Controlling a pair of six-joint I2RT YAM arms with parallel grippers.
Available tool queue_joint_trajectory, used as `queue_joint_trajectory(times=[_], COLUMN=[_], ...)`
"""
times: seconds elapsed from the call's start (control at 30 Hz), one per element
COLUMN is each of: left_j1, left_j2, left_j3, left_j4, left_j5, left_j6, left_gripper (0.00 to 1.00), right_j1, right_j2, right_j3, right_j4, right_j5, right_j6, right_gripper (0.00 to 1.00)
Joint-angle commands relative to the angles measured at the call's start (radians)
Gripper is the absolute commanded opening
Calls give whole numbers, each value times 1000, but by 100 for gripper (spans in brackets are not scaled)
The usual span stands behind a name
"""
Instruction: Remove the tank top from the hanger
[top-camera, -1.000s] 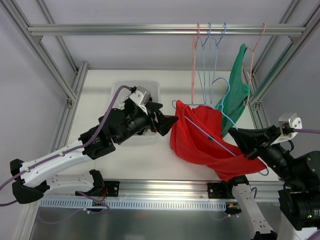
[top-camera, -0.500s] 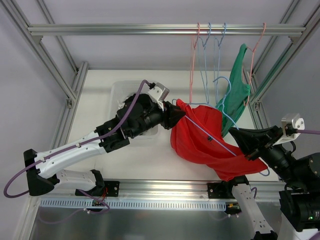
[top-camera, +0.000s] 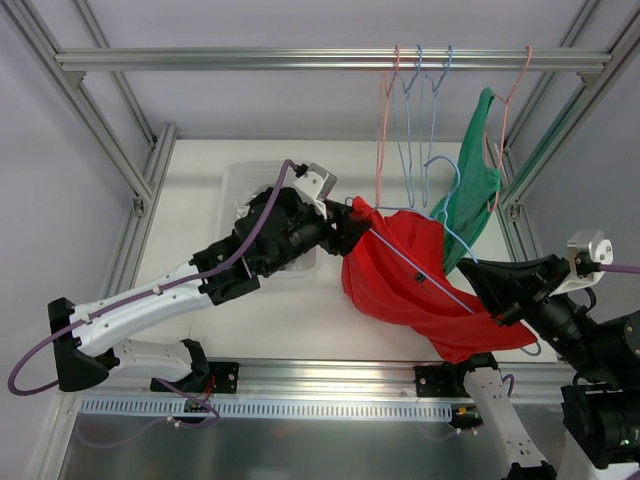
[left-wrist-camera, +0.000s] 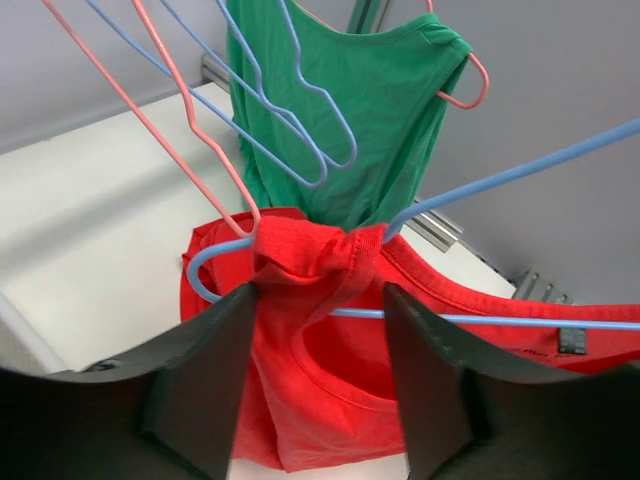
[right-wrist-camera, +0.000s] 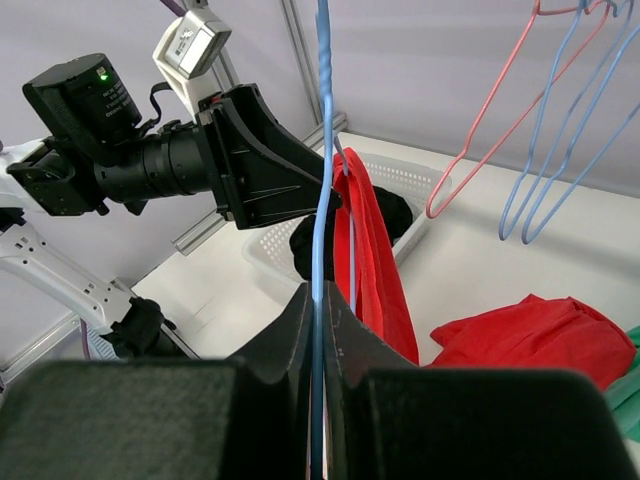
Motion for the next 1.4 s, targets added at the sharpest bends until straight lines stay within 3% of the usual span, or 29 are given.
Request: queue_joint_trajectory(times=[0.0, 0.1, 0.13, 0.2, 0.23, 0.33, 0.5, 0.63, 0.77, 0.9, 1.07, 1.2, 1.3, 1.37], left_j1=[-7, -7, -7, -7, -7, -7, -7, -7, -4, 5, 31, 53, 53, 53], left_j2=[8, 21, 26, 29, 26, 12, -51, -124, -117, -72, -58, -77, -115, -138], left_j3=[14, 23, 29, 34, 33, 34, 3, -38, -3, 45, 40, 37, -6, -55], left_j4=[50, 50, 50, 50, 52, 52, 50, 29, -36, -88, -140, -145, -59, 7], left_j5=[-44, -41, -38, -35, -32, -32, -92, -330, -461, -498, -434, -266, -37, 187], left_j6=[16, 22, 23, 23, 22, 20, -7, -33, -38, -56, -108, -116, -75, -56], left_gripper=[51, 48, 37, 28, 17, 0, 0, 0, 0, 0, 0, 0, 0, 0], right_j1=[-4, -4, -4, -5, -4, -5, -5, -4, -4, -4, -1, 7, 13, 11], right_j2=[5, 6, 8, 2, 2, 0, -12, -64, -122, -152, -189, -215, -248, -300], right_j3=[42, 45, 45, 44, 42, 30, -39, -93, -118, -87, -56, -59, -104, -224], right_j4=[81, 86, 86, 86, 86, 84, 69, 17, 12, 14, 25, 86, 210, 418], right_j5=[-43, -71, -72, -65, -63, -54, -8, -22, -85, -95, -22, 22, 169, 286], right_j6=[27, 41, 43, 35, 33, 29, -14, -100, -132, -142, -145, -108, -33, 83], right_gripper=[0, 0, 0, 0, 0, 0, 0, 0, 0, 0, 0, 0, 0, 0])
